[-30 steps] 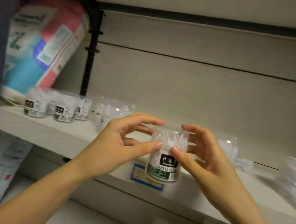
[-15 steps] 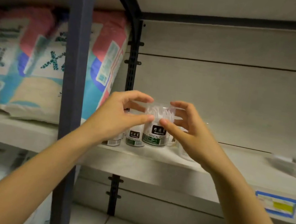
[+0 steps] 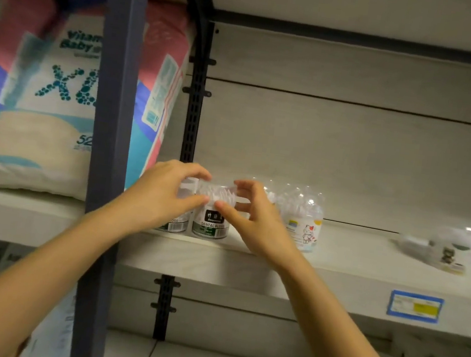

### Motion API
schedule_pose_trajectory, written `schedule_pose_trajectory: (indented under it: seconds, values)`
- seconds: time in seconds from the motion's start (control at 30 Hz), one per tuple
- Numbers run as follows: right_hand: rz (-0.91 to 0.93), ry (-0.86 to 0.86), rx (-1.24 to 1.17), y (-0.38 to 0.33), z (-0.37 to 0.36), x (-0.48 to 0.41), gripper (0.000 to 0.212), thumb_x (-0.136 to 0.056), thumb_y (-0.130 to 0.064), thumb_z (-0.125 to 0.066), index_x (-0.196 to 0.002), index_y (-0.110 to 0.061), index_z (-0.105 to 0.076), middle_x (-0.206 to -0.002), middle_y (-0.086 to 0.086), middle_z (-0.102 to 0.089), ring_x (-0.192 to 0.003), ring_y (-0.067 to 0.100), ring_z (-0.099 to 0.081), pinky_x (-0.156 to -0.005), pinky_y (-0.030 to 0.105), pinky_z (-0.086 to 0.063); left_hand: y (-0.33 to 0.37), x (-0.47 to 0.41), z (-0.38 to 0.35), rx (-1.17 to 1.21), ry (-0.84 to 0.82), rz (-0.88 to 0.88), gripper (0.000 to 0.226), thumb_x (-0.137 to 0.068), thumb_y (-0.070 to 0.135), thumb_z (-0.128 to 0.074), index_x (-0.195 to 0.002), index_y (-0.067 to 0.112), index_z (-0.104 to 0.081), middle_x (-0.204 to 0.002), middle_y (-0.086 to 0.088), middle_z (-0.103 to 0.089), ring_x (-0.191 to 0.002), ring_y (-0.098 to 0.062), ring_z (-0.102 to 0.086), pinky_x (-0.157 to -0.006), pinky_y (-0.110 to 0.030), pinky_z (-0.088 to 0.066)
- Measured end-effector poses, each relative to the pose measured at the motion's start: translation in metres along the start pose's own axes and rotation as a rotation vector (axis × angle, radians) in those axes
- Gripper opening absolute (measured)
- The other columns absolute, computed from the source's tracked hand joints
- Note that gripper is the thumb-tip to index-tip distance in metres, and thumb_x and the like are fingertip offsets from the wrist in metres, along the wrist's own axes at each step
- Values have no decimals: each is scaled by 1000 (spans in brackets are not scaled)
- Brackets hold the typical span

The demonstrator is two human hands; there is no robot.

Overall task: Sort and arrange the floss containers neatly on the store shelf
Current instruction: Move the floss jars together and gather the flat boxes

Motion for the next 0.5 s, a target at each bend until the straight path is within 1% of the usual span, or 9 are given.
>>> schedule_pose_trajectory:
  seconds: [0.1, 0.2, 0.3, 0.4, 0.5]
  values:
    - [-1, 28, 44, 0, -2, -1, 58, -86, -35, -60, -134, -14, -36, -131, -2, -49, -106, 12, -55, -90, 26, -47, -1, -1, 0, -58, -4, -11, 33, -84, 33, -61, -117, 27, -57, -121, 7, -59, -115, -11, -51, -95, -26, -38]
    - [-1, 40, 71, 2, -6, -3, 58, -85, -36, -61, -133, -14, -37, -130, 0, -49, -110, 14, -55, -90, 28, -48, -1, -2, -1, -89, -14, -13, 32, -85, 31, -61, -117, 26, -58, -122, 6, -59, -115, -12, -50, -95, -27, -37]
    - [3, 22, 84, 2, -11, -1, 57, -85, -36, -62, -133, -14, -37, -128, 0, -49, -105, 10, -54, -88, 26, -48, 0, -1, -3, -115, -24, -2, 30, -86, 29, -60, -116, 26, -59, -121, 5, -59, -115, -13, -50, -97, -30, -38]
    - [-10, 25, 77, 3, -13, 0, 57, -85, -36, -61, -132, -14, -37, -129, 0, -49, -109, 13, -55, -91, 31, -50, -1, 1, -5, -142, -31, 16, 29, -87, 32, -58, -115, 29, -58, -123, 4, -58, -116, -16, -50, -98, -36, -41]
    - [5, 28, 108, 1, -11, 4, 56, -88, -34, -59, -135, -13, -36, -134, 1, -46, -115, 15, -51, -97, 32, -47, 1, 2, -6, -184, -24, 57, 31, -85, 34, -59, -116, 29, -57, -124, 4, -57, -118, -17, -49, -100, -39, -41]
Point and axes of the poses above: each hand's wrist, its own x-axis away from the middle knuckle, its own z-axis out of the back of the hand, y = z × x, the point moved 5 cm from there along -x, towards the middle knuckle
